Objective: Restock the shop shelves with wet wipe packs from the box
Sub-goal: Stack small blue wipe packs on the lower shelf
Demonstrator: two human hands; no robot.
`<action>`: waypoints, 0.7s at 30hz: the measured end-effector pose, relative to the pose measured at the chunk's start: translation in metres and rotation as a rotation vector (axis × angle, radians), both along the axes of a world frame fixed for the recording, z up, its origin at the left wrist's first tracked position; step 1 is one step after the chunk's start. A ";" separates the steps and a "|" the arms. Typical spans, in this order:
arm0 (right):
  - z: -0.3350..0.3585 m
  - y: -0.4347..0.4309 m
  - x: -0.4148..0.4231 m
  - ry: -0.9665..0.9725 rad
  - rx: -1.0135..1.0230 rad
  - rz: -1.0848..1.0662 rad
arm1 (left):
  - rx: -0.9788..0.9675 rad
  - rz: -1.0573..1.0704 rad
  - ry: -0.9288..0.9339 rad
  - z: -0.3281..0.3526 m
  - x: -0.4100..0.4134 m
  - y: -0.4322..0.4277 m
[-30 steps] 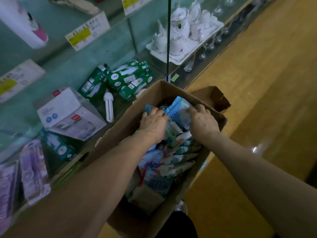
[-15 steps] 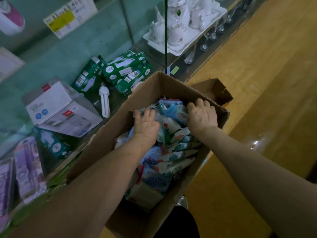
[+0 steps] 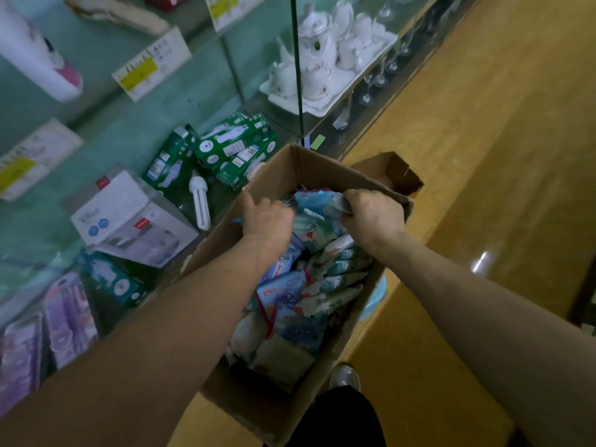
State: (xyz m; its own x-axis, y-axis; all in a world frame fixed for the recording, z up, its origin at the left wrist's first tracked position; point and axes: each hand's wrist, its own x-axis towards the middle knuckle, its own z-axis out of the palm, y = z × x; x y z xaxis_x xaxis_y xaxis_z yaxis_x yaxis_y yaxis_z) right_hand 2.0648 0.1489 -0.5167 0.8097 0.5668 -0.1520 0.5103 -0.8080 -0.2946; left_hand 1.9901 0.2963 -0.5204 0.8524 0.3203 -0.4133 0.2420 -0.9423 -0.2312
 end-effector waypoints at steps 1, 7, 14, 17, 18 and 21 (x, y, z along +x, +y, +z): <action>0.009 -0.001 -0.002 -0.009 0.010 -0.012 | -0.005 0.004 -0.025 0.008 0.000 0.000; 0.067 -0.011 -0.019 -0.024 0.011 -0.116 | -0.033 0.009 -0.140 0.061 -0.002 -0.004; 0.145 -0.040 -0.046 0.045 0.099 -0.347 | -0.155 0.014 -0.313 0.142 -0.008 -0.032; 0.182 -0.059 -0.055 0.021 0.116 -0.427 | -0.181 -0.056 -0.389 0.182 -0.005 -0.054; 0.195 -0.067 -0.058 0.009 0.126 -0.449 | -0.188 -0.083 -0.415 0.195 -0.004 -0.062; 0.228 -0.094 -0.063 -0.025 0.174 -0.527 | -0.207 -0.159 -0.484 0.234 0.001 -0.089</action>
